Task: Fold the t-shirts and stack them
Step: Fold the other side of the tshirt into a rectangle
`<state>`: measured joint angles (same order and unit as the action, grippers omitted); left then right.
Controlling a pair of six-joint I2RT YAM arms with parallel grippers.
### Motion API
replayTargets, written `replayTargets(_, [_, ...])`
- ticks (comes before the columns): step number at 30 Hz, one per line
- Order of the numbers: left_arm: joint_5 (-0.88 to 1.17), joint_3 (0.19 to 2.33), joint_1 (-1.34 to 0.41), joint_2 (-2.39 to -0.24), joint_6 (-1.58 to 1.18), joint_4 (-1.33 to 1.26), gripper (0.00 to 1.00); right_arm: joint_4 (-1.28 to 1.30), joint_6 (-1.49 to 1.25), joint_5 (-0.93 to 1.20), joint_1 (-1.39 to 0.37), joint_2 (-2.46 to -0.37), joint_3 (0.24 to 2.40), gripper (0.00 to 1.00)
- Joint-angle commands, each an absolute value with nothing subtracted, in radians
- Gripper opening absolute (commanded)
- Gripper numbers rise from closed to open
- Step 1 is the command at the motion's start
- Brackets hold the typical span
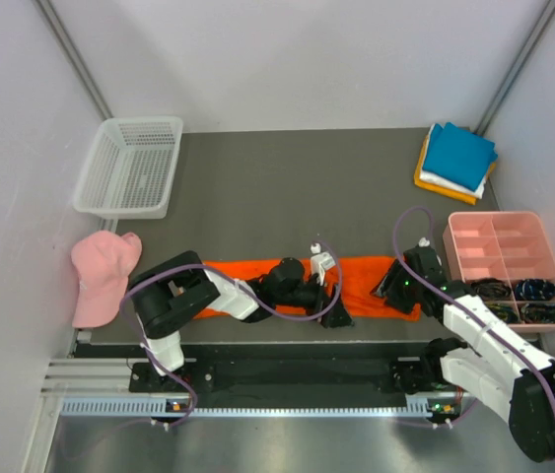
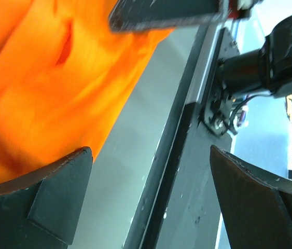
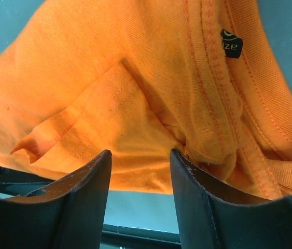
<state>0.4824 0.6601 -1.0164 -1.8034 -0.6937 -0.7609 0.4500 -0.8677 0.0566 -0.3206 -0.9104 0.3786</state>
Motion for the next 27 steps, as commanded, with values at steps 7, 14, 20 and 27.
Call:
replayTargets(7, [0.528, 0.658, -1.006, -1.612, -0.666, -0.662, 0.99, 0.517, -0.858, 0.012, -0.333, -0.911, 0.376, 0.50])
replayTargets(14, [0.520, 0.753, -1.003, -1.587, -0.600, -0.591, 0.99, 0.514, -0.858, 0.015, -0.334, -0.910, 0.379, 0.50])
replayTargets(20, [0.606, 0.830, -0.986, -1.724, -0.629, -0.693, 0.99, 0.525, -0.859, 0.014, -0.333, -0.910, 0.382, 0.50])
replayTargets(27, [0.667, 0.835, -0.933, -1.851, -0.689, -0.831, 0.99, 0.525, -0.854, 0.012, -0.333, -0.913, 0.390, 0.50])
